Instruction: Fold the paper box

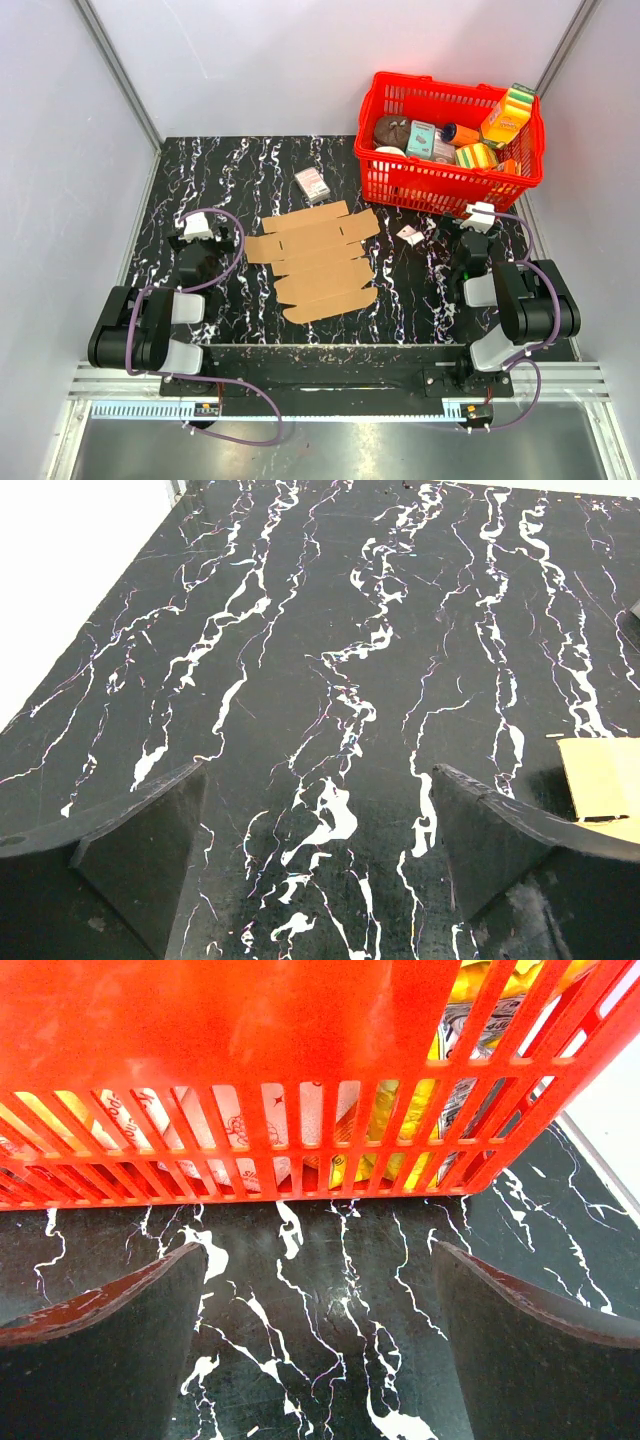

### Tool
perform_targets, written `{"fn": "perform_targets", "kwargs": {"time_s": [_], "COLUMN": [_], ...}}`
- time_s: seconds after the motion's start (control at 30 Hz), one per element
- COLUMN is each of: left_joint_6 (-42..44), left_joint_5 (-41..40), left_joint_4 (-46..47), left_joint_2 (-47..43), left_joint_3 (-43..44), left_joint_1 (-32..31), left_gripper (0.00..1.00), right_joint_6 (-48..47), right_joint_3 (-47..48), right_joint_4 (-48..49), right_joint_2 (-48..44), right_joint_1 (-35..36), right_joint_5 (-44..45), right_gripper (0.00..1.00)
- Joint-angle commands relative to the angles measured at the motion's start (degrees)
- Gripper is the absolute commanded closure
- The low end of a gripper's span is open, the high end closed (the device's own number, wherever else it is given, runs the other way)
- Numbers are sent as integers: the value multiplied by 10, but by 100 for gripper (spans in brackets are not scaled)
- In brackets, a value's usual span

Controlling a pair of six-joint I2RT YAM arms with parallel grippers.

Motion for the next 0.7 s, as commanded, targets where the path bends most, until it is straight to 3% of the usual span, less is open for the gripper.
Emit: {"fn": "perform_targets", "kwargs": {"time_s": [0.0, 0.4, 0.47, 0.5, 0.53, 0.6, 0.67], "left_joint_6": [-1, 2, 32, 41, 51, 41, -22], "left_joint_5": [9, 5, 41, 37, 16, -61, -112], "left_joint_4": [24, 26, 35, 5, -89, -171, -260], "left_joint_2": [-13, -13, -34, -54, -91, -117, -140], "left_joint_3": [16, 14, 2, 9, 37, 71, 104], "left_joint_1": [3, 0, -5, -23, -37, -65, -71], "left_gripper": [1, 1, 1, 1, 1, 1, 1], "right_joint_6": [-2, -2, -2, -2, -1, 15, 22], "right_joint_3": [9, 14, 11, 7, 4, -9, -11], "right_joint_4": [24, 10, 14, 26, 31, 40, 21], "right_joint_2": [-5, -7, -7, -9, -12, -34, -56], "right_joint_1": [-3, -5, -5, -5, -5, -5, -5], "right_joint_5": [7, 6, 8, 9, 19, 31, 37], "right_gripper": [0, 0, 0, 0, 0, 0, 0]}}
